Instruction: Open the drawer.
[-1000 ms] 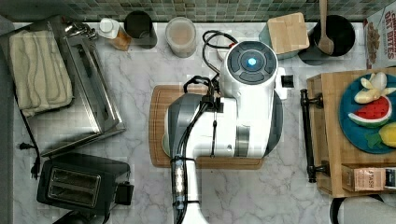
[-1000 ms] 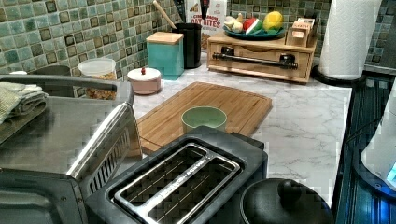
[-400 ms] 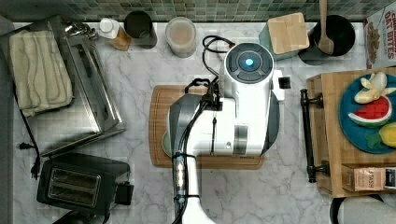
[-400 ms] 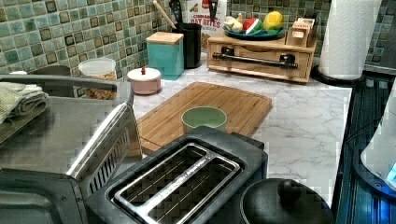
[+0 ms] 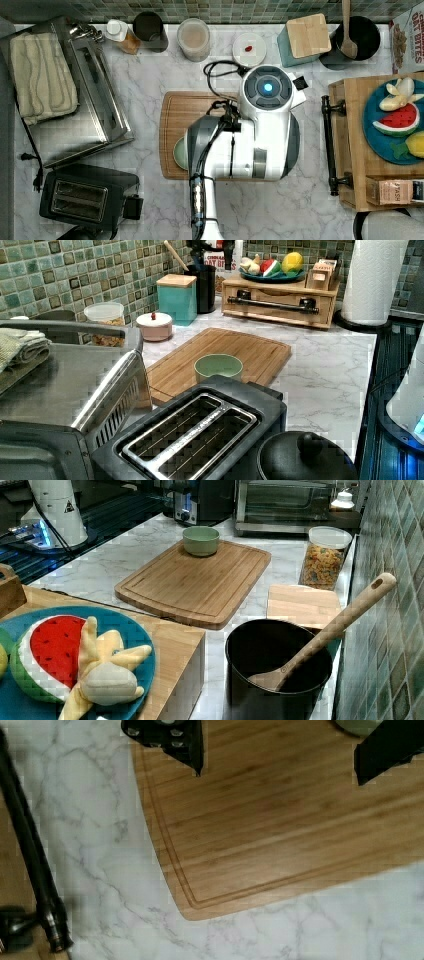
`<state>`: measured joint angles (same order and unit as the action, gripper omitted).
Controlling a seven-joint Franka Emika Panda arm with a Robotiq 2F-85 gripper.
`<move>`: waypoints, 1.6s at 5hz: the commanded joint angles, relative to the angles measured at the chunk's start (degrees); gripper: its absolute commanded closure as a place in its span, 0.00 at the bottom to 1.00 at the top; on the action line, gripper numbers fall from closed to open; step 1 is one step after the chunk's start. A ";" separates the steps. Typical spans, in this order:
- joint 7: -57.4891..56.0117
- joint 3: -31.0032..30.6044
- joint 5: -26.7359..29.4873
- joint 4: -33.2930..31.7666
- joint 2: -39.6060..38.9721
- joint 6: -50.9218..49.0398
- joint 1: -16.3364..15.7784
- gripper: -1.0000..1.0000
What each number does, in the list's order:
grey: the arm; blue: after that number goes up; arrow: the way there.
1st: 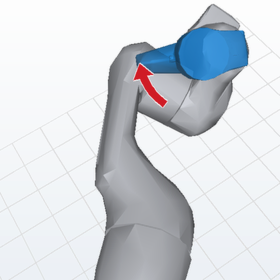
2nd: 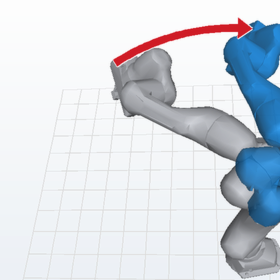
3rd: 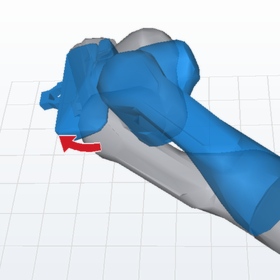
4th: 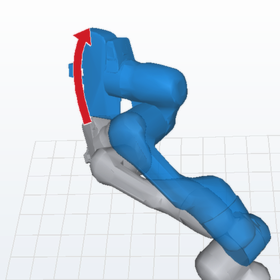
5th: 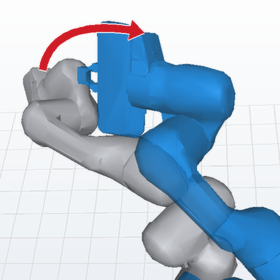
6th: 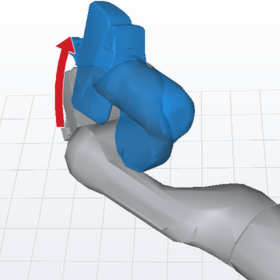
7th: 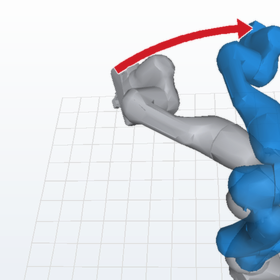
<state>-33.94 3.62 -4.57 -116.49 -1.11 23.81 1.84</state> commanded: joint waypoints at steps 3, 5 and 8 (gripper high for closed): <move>-35.81 11.92 -2.99 -8.03 1.91 18.81 7.10 0.00; -38.07 10.63 -1.12 -11.07 -0.56 25.87 9.23 0.00; -47.46 12.84 0.05 -10.05 -7.60 32.20 13.69 0.00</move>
<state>-76.26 14.51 -5.36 -126.68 -5.53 54.36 12.65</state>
